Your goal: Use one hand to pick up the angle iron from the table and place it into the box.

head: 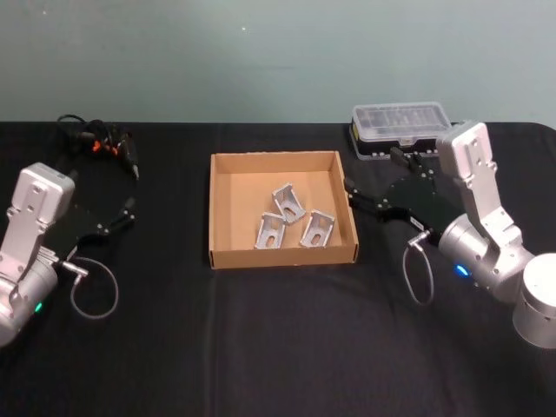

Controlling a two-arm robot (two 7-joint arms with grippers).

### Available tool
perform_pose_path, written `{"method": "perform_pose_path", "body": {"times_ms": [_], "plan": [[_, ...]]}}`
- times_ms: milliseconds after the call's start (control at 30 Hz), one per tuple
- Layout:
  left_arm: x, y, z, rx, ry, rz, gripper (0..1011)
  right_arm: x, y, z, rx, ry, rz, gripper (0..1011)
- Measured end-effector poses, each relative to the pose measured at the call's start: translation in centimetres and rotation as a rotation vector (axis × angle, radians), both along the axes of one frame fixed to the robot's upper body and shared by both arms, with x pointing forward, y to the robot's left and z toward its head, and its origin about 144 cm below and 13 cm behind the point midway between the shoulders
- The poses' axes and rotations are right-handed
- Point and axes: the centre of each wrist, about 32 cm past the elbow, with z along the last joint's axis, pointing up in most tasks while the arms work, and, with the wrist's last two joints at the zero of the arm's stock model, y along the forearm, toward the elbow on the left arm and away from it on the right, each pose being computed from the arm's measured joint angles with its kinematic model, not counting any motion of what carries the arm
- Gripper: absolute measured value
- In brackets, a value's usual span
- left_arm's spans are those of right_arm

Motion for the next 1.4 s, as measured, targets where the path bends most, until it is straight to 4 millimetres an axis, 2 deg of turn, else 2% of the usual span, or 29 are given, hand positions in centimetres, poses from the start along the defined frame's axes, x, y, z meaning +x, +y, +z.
{"method": "perform_pose_path", "body": {"times_ms": [367,1400], "plan": [[0.0,0.0,0.0,0.0,0.0,0.0,1011,-1.7,-1.5,-1.7,-0.038,-0.022,-0.059,1003],[0.0,0.0,0.0,0.0,0.0,0.0,1011,-1.6,-1.3,-1.5,-0.038,-0.019,-0.055,1003]]}}
